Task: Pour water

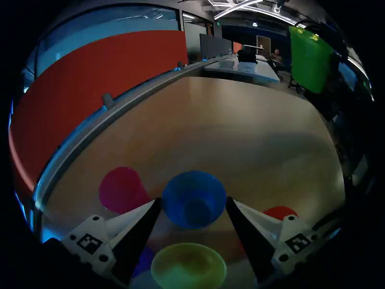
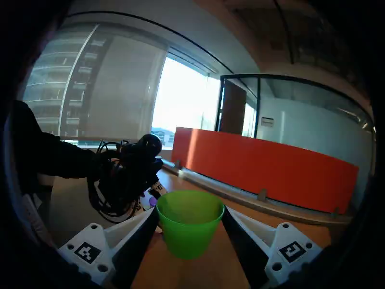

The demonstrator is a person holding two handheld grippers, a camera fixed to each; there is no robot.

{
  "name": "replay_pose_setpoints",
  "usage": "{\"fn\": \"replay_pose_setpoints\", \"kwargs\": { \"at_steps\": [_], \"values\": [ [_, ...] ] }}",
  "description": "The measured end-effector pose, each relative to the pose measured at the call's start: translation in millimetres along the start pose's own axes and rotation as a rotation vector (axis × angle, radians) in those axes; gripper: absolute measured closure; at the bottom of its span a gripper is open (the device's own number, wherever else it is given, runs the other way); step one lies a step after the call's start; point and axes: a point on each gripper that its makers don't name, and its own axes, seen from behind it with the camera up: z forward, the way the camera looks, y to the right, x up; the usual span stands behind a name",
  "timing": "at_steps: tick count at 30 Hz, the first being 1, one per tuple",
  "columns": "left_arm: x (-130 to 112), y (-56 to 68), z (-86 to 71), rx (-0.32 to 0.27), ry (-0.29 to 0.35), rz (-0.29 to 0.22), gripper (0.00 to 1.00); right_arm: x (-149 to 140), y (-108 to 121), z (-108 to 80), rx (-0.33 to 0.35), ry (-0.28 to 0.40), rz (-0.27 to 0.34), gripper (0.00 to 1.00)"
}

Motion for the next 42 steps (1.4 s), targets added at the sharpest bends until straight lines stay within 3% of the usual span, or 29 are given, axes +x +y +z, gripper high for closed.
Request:
{"fn": "replay_pose_setpoints", "kwargs": {
  "at_steps": [5,23,30,42],
  "values": [
    [0,0.3,2.1,0.008,-0.001,0.001,0.11,1,1,-0.7,-0.002,0.003,0.0,0.06],
    [5,2.3,-4.9,0.005,0.037,-0.027,0.13,5,1,0.9,-0.002,0.008,0.002,0.06],
    [20,0.8,-16.6,0.011,0.087,-0.053,0.12,6,0,3.3,-0.001,0.007,0.004,0.06],
    [48,-9.7,-51.9,0.057,0.213,-0.096,0.13,11,-6,12.4,0.014,0.001,0.0,0.06]
  ]
}}
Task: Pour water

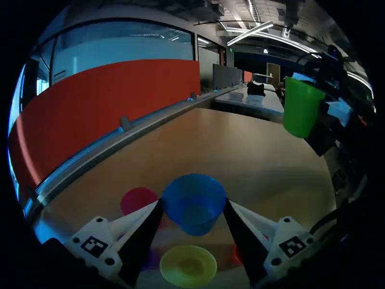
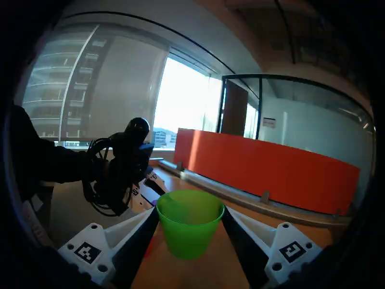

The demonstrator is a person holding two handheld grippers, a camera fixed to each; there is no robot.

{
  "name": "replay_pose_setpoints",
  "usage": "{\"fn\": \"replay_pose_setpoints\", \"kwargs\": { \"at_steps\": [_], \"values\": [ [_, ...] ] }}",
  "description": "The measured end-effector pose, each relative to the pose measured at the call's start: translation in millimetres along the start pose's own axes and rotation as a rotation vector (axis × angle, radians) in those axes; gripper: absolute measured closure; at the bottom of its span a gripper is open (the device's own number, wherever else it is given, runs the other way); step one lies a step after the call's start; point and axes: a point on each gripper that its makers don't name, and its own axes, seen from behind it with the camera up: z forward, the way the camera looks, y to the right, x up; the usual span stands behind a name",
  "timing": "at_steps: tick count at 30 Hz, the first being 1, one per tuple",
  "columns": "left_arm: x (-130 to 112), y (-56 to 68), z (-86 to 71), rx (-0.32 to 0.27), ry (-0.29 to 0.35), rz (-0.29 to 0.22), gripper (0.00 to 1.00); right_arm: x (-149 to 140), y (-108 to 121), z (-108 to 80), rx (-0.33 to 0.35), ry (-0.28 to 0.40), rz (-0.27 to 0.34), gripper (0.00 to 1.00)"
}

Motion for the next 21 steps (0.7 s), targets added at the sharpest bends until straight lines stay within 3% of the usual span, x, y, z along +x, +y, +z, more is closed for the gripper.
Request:
{"fn": "replay_pose_setpoints", "kwargs": {
  "at_steps": [11,21],
  "values": [
    [22,-15.7,-37.2,0.055,0.125,-0.041,0.13,3,-7,9.9,0.015,0.0,-0.003,0.06],
    [45,-20.3,-67.8,0.072,0.25,-0.091,0.13,2,-11,18.2,0.026,-0.005,0.0,0.06]
  ]
}}
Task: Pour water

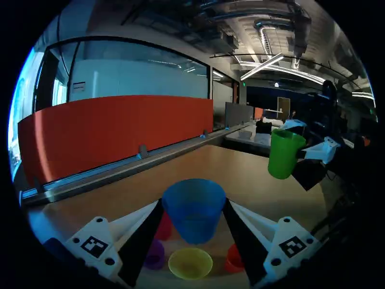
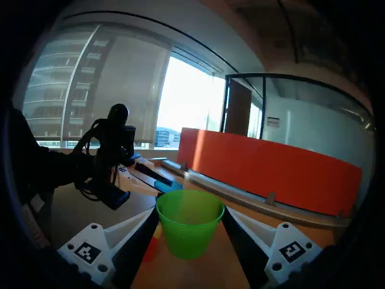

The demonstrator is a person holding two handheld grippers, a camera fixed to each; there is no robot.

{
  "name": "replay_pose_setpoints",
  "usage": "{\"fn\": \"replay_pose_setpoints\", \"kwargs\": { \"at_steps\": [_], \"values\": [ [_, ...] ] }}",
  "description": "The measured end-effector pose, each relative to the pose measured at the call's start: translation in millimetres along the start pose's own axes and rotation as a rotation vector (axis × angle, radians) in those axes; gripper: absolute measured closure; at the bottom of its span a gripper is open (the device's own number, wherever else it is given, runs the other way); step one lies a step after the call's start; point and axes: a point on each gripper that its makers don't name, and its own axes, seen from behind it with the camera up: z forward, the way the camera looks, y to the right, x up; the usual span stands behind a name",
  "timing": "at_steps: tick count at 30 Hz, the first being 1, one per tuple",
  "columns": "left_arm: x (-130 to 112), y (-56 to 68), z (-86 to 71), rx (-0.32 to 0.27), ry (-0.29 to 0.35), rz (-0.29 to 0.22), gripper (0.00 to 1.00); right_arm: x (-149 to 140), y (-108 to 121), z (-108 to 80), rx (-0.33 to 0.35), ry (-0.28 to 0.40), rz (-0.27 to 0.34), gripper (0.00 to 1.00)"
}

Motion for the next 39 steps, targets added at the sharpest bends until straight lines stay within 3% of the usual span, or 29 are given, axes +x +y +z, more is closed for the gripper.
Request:
{"fn": "replay_pose_setpoints", "kwargs": {
  "at_steps": [14,39],
  "values": [
    [36,13.1,-19.7,-0.021,0.126,0.007,0.13,-1,-3,7.1,0.012,0.001,0.016,0.06],
    [59,17.7,-36.5,-0.006,0.142,0.038,0.13,-2,-5,17.0,0.04,0.013,0.047,0.06]
  ]
}}
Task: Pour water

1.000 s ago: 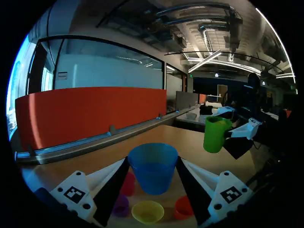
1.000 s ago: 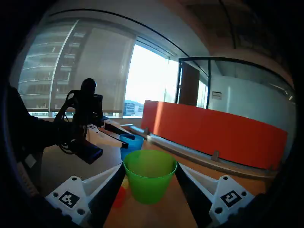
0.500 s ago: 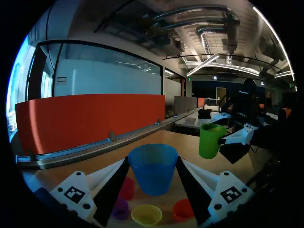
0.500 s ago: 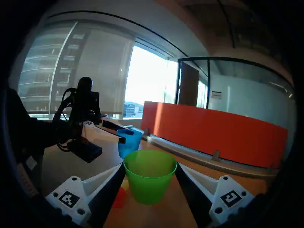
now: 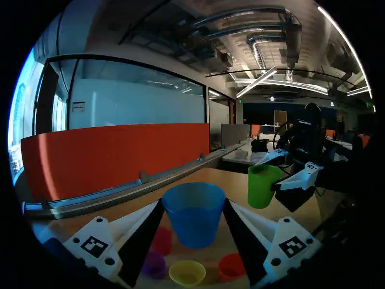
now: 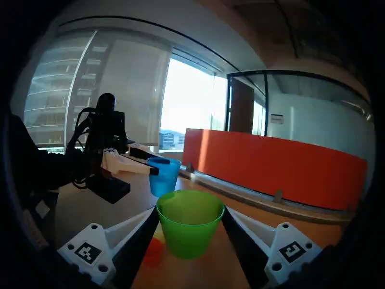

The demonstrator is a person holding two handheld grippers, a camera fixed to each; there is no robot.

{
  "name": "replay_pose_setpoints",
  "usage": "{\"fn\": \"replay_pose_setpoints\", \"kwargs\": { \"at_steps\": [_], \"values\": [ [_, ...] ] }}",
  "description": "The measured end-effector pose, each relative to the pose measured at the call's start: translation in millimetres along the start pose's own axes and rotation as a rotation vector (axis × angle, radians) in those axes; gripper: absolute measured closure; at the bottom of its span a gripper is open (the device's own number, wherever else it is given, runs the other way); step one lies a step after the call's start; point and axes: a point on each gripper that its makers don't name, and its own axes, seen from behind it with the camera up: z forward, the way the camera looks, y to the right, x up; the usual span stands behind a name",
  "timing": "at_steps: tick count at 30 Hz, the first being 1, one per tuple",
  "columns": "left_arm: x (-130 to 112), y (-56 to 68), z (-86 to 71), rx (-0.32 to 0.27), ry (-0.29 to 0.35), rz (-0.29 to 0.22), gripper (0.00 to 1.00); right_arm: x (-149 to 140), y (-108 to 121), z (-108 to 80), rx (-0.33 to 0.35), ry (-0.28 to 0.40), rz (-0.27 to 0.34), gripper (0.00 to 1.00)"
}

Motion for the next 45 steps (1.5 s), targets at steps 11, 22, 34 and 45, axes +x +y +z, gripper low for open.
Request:
{"fn": "replay_pose_setpoints", "kwargs": {
  "at_steps": [11,22,34,45],
  "values": [
    [18,-2.8,-11.1,0.013,0.014,0.022,0.13,-1,-10,18.6,0.036,0.007,0.025,0.06],
    [30,-3.5,-21.5,0.027,0.022,0.041,0.13,-4,-19,38.7,0.066,0.015,0.055,0.06],
    [35,-8.8,-27.1,0.042,0.022,0.054,0.13,-2,-30,51.4,0.093,0.018,0.055,0.06],
    [37,-16.0,-34.9,0.067,0.02,0.088,0.13,-2,-42,64.7,0.124,0.019,0.052,0.06]
  ]
}}
